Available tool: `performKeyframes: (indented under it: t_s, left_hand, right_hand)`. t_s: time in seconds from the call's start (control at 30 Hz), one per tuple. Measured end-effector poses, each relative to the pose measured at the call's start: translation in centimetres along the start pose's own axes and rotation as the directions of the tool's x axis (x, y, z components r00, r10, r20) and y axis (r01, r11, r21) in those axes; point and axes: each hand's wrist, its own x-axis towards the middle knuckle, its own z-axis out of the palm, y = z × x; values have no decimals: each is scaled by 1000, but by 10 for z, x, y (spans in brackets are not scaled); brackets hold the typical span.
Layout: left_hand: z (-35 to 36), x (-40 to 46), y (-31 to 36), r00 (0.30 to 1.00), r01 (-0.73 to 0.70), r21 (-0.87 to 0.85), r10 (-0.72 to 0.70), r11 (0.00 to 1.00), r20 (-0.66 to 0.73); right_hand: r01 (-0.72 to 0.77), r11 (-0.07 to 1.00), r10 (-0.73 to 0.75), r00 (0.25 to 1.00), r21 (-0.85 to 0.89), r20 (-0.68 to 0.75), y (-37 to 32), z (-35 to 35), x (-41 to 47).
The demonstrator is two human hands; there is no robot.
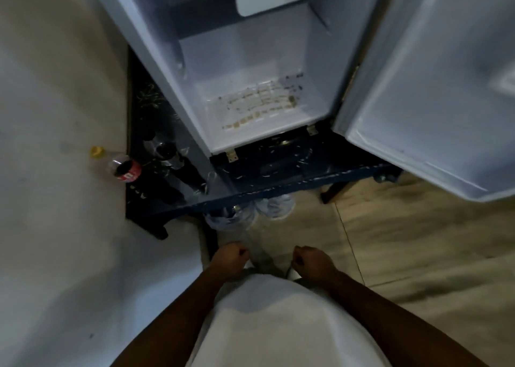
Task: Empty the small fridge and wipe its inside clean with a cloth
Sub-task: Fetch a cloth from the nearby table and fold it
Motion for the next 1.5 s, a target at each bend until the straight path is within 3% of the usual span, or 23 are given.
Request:
performKeyframes:
  t_s: [0.13,0.23,0.33,0.53,0.73,0.87,1.07,1.2,1.4,1.5]
  left_hand:
    - [3,5,32,992,-123,27,123,992,1]
    - [11,11,41,983,-172,137,162,975,83]
    - [17,19,41,965,-206,242,157,948,209]
    - [16,30,27,931,-283,400,149,872,334]
    - [8,32,9,867,-462,519,243,719,436]
    - [4,30,-3,809,-574,582,289,576,512]
    - [13,26,-18,763,-644,624,311,442,567]
    - [29,26,-17,728,-684,631,303,365,615]
    - [72,3,26,669,-743,620,309,252,676]
    - [106,-10,45,663,-746,637,308,196,682]
  right_hand:
    - [-76,997,77,997,-19,26,24,2,-23]
    - [-154,987,154,988,47,14,28,1,-41]
    - [-203,970,207,978,136,-17,25,9,-57]
    - [-357,901,386,919,248,-81,4,43,-74]
    - [-516,774,585,805,367,-102,-29,89,-85]
    - [-570,667,710,681,480,-177,-56,127,-94]
    - [-597,561,777,619,573,-115,-94,155,-110]
    - [-641,514,832,534,571,-149,-93,166,-129]
    - [-656,347,857,511,670,57,-69,214,-165]
    - [-639,294,861,500,710,93,-49,232,-193]
